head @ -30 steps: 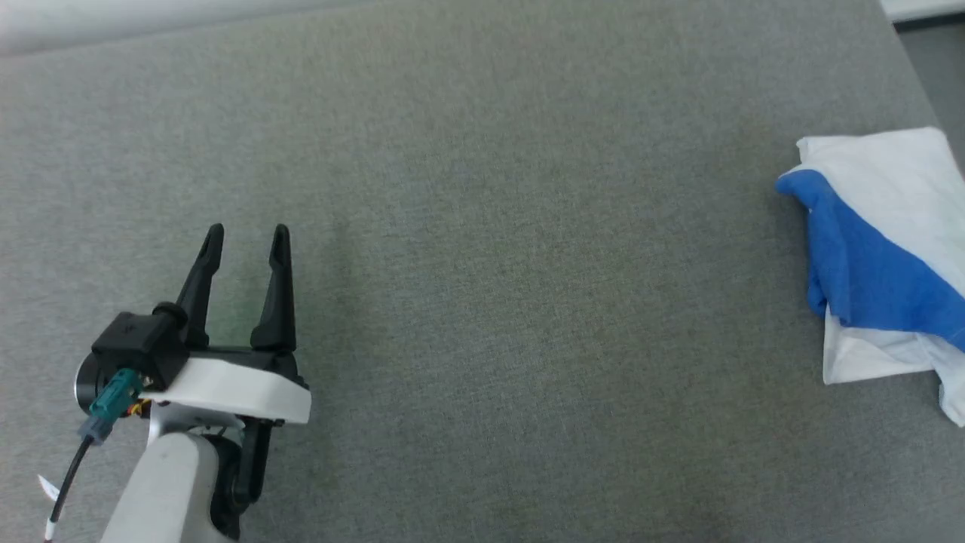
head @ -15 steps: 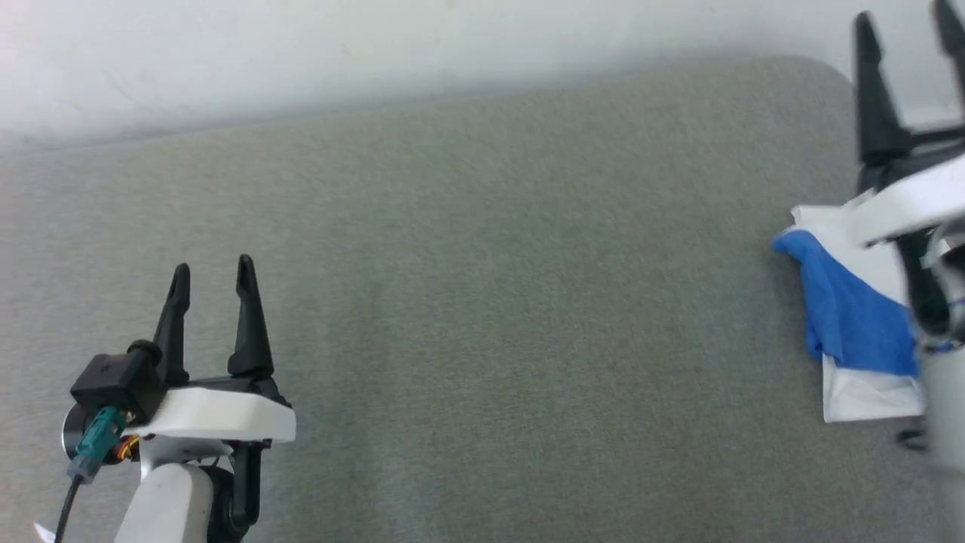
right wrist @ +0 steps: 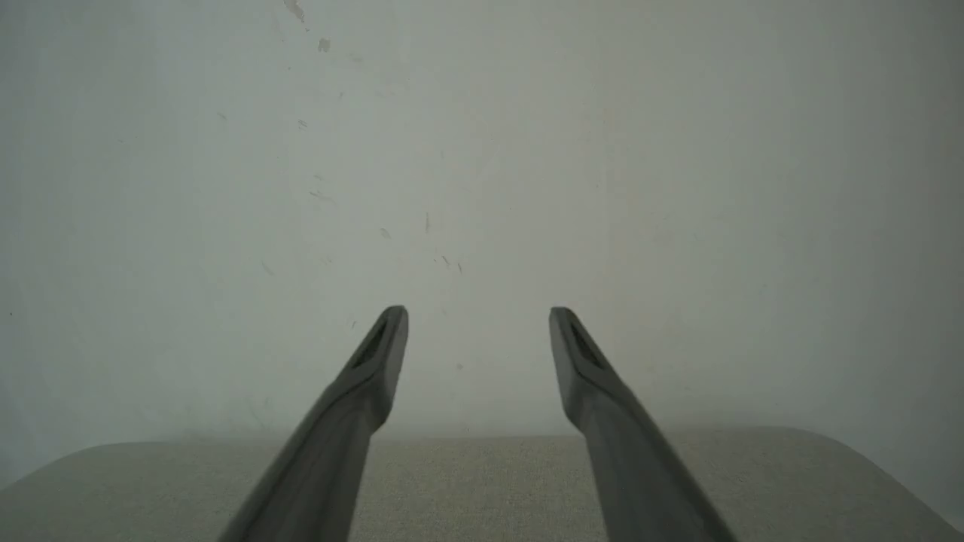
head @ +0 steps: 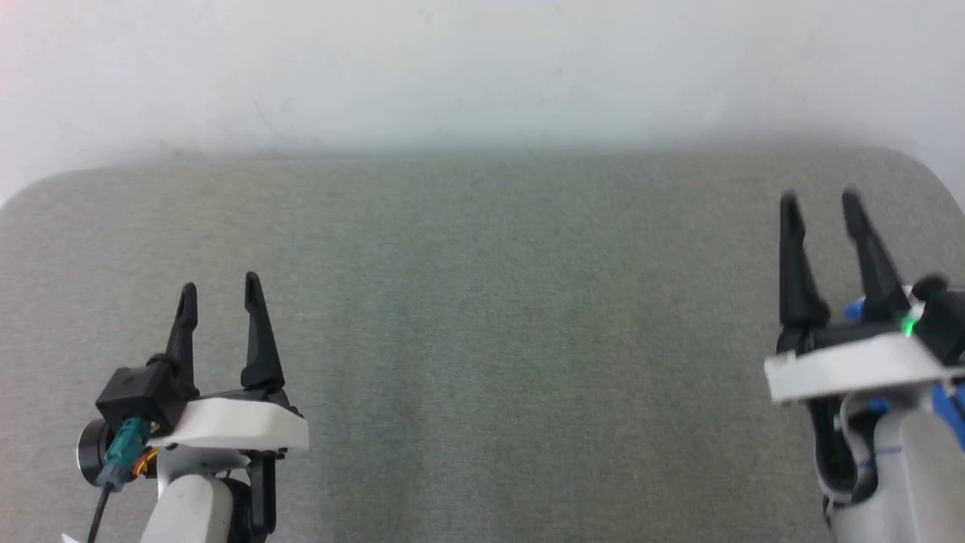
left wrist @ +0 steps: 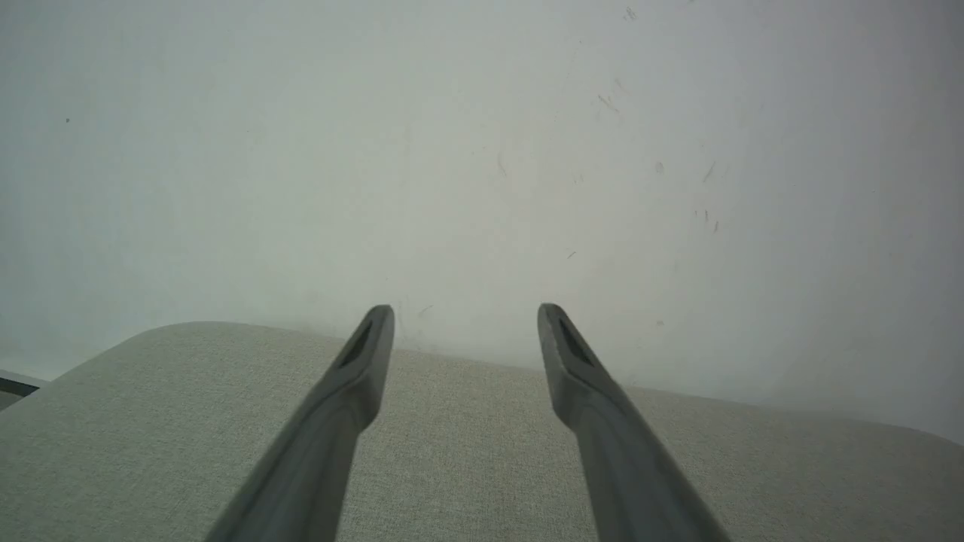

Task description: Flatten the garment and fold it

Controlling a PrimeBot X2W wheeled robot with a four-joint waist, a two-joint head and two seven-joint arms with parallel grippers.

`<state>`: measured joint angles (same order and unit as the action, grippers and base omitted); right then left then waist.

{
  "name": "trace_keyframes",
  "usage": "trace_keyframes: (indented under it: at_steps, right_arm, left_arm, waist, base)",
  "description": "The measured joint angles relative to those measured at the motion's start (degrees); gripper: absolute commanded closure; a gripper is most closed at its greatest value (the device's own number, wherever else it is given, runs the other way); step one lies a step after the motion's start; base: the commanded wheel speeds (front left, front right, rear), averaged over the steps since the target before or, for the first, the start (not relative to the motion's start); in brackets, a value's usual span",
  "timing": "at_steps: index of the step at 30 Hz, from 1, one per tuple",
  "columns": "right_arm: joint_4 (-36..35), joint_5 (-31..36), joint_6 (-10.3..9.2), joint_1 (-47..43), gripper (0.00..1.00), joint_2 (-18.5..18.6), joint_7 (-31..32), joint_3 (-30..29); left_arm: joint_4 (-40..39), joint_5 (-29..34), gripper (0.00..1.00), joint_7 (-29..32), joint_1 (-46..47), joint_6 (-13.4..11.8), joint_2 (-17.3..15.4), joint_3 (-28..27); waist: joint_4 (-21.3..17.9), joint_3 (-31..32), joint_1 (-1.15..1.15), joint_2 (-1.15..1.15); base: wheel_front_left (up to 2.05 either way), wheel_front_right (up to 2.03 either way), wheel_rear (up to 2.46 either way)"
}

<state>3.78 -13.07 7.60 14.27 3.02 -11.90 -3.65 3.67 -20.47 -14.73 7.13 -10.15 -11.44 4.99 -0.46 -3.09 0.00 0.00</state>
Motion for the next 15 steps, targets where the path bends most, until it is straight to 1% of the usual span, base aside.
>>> trace_keyframes:
  at_steps: [1,8,12,15]
  right_arm:
    - [1.5,-0.2,-0.01,-2.3,0.0,0.0,-0.9,0.2]
    - [4.7,-0.6,-0.01,-7.9,0.0,0.0,-2.4,-0.1]
    - [5.4,-0.5,-0.01,-10.3,0.0,0.0,-2.7,-1.4]
    - [5.4,0.1,-0.01,-11.8,0.0,0.0,-2.8,-1.8]
  left_arm:
    - [0.7,0.0,0.0,0.0,0.0,0.0,0.2,0.1]
    - [2.1,0.5,0.0,0.0,-0.1,0.0,0.6,0.4]
    - [2.8,0.4,0.0,0.0,-0.8,1.5,1.1,0.3]
    - [3.2,0.2,0.0,0.0,-1.8,2.0,1.8,-0.3]
  waist:
    - [0.8,1.0,0.0,0.0]
    - [2.4,3.5,0.0,0.0]
    - [2.9,4.7,0.0,0.0]
    - [3.0,5.2,0.0,0.0]
  base:
    - [0.0,0.0,0.0]
    - [0.0,0.0,0.0]
    - [0.0,0.0,0.0]
    - [0.0,0.0,0.0]
